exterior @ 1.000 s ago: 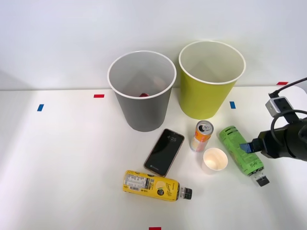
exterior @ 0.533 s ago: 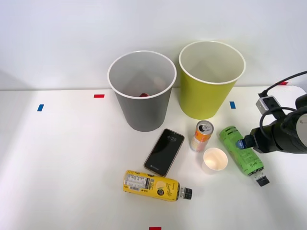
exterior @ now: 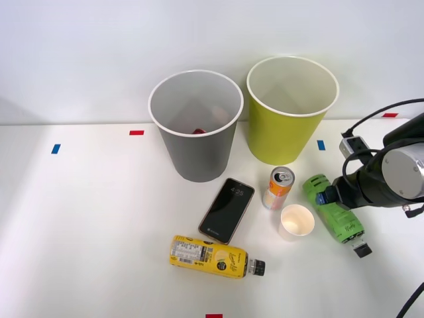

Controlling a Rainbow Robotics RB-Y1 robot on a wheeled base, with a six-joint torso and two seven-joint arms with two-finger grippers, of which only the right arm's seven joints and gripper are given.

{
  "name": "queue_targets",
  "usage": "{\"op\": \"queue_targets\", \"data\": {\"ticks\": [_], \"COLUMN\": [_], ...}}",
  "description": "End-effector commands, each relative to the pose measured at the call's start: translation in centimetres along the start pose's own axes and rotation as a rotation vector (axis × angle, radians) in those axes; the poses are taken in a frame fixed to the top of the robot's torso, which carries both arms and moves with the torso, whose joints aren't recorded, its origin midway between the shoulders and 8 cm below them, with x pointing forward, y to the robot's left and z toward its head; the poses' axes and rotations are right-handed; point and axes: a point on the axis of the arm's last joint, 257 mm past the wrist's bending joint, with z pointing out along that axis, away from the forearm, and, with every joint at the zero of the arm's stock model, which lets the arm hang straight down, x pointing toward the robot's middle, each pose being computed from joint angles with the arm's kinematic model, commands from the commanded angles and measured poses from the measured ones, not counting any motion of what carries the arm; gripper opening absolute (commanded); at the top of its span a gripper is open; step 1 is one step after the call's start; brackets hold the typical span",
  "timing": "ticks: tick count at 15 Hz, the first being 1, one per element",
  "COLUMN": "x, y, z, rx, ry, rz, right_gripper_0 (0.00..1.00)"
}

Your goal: Put cans in the gray bin, plastic bottles in the light green bin

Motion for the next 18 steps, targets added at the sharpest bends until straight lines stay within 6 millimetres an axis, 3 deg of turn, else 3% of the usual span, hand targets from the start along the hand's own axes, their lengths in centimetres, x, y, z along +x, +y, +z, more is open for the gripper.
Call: {"op": "queue_targets", "data": {"ticks": [1, 5, 18], "x": [-0.7, -1.7, -0.9], "y": [0.7, 0.7, 1.3], "z": [1.3, 2.8, 4.9], "rx": [0.004, 0.01, 0.07], "ry": [-0.011, -0.029, 0.003], "rz": [-0.006, 0.013, -0.007], "right_gripper_0": [1.0, 1.0, 1.0]}}
